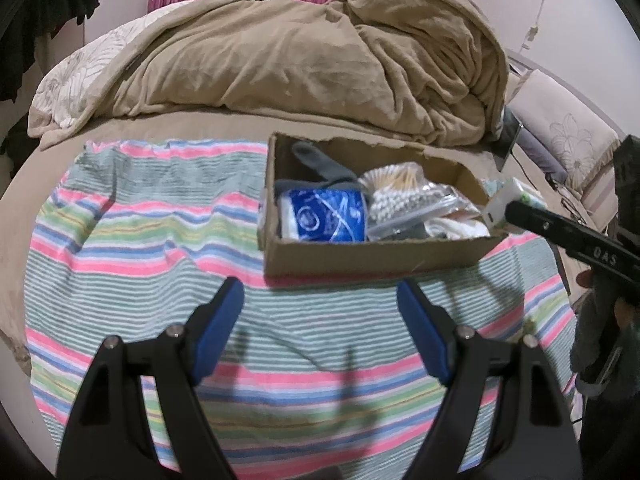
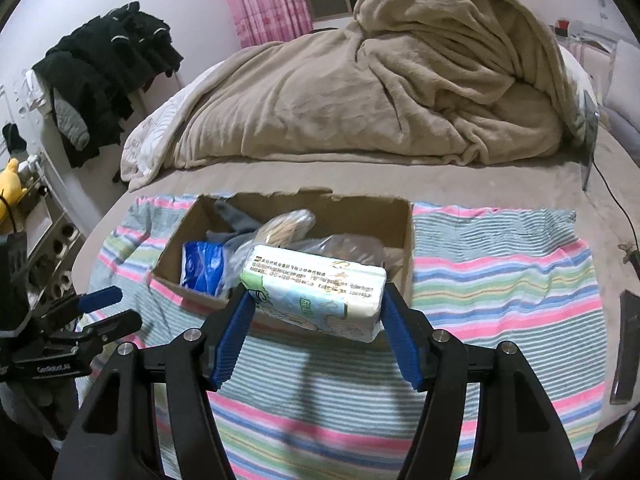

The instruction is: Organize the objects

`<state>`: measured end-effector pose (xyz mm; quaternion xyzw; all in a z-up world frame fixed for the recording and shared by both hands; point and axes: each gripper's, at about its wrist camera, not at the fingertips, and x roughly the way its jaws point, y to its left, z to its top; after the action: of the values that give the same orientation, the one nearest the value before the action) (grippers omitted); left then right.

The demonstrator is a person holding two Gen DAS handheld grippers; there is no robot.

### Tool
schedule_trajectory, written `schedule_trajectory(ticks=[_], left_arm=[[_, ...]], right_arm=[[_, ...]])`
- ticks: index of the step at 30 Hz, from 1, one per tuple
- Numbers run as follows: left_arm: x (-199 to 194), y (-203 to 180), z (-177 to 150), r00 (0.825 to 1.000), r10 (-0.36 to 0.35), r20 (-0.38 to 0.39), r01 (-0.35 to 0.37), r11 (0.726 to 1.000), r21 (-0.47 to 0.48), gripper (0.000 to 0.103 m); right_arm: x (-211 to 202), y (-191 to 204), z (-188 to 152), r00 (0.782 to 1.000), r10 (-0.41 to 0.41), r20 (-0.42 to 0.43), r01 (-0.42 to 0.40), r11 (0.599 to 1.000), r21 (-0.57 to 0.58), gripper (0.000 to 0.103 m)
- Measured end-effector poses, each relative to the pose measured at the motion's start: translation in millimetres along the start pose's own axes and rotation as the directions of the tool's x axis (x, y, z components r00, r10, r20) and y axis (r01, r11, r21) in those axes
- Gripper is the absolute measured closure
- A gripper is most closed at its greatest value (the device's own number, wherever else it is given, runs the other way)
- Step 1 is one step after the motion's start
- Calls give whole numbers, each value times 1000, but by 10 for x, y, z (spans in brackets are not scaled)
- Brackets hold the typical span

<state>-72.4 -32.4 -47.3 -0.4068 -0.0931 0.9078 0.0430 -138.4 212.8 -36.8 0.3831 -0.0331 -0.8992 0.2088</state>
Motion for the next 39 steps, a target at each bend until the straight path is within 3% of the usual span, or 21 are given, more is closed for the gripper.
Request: schedule_trajectory(ticks=[12, 17, 22, 27, 34, 39], left_arm=[[19, 32, 33, 1000, 4, -2, -4, 1000, -4, 23], [23, 39, 36, 1000, 4, -1, -4, 1000, -3, 23], [70, 40, 57, 1000, 5, -8, -5, 1000, -5, 23], [111, 34, 68, 1000, 5, -14, -5, 1000, -4, 23], [165, 35, 81, 999, 14, -28, -14, 1000, -1, 23], [207, 41, 92, 999, 30, -39, -30, 1000, -3, 23]], right_arm=[[355, 17, 35, 996, 30, -84, -27, 999, 29, 35], [377, -11, 80, 998, 14, -63, -12, 1000, 24, 29], [307, -109, 107, 1000, -2, -23, 3, 999, 37, 28], [400, -216, 115, 999, -37, -36, 39, 998, 45, 28], [530, -165, 104, 994, -109, -12, 109, 994, -21, 24], [525, -172, 110, 994, -105, -11, 105, 994, -20, 24]])
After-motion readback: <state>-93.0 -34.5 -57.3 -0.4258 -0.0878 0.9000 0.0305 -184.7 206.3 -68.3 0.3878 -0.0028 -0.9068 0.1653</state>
